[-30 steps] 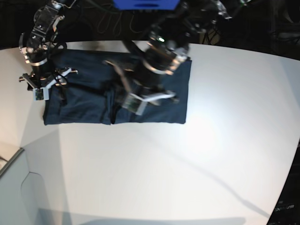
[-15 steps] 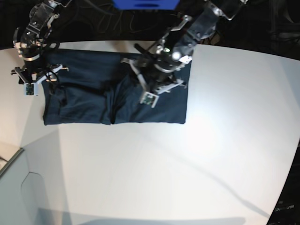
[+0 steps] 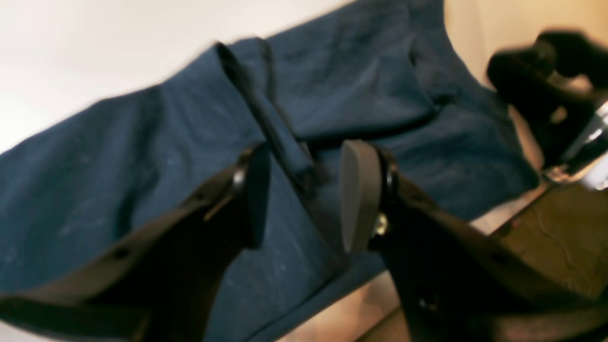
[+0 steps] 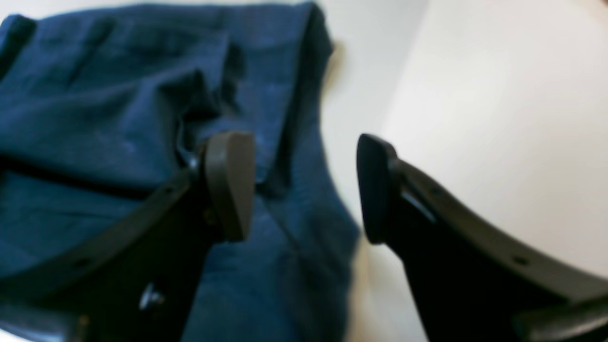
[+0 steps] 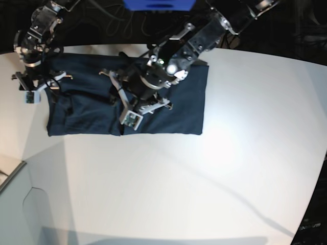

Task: Layout the t-shirt on the table in an organized manner, then fold the t-shirt properly
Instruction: 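Press and release the folded half with the left gripper, then raise it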

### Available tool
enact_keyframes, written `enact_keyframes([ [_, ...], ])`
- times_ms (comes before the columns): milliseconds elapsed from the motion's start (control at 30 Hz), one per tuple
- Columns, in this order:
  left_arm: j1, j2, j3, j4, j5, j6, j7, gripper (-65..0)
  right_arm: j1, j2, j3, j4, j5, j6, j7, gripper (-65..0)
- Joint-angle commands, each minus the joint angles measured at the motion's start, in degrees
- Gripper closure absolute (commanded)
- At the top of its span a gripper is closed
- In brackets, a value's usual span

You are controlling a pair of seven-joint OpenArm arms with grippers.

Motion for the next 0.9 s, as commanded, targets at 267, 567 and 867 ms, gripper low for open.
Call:
enact_keyframes([
  [267, 8.4, -14.6, -12.6, 11.6, 0.0, 0.2, -0.8, -24.2, 3.7, 5.1, 0.0, -8.4, 0.8, 0.2, 1.5, -35.6],
  [567, 17.1, -15.6, -34.8, 12.1, 0.0, 0.1, -0.8, -24.2, 6.2, 6.7, -0.2, -13.4, 0.8, 0.2, 1.5, -38.8],
  [867, 15.2, -11.5, -35.1, 2.4, 0.2, 0.1, -0.8, -24.2, 5.7, 6.7, -0.3, -13.8, 0.8, 0.2, 1.5, -37.3],
])
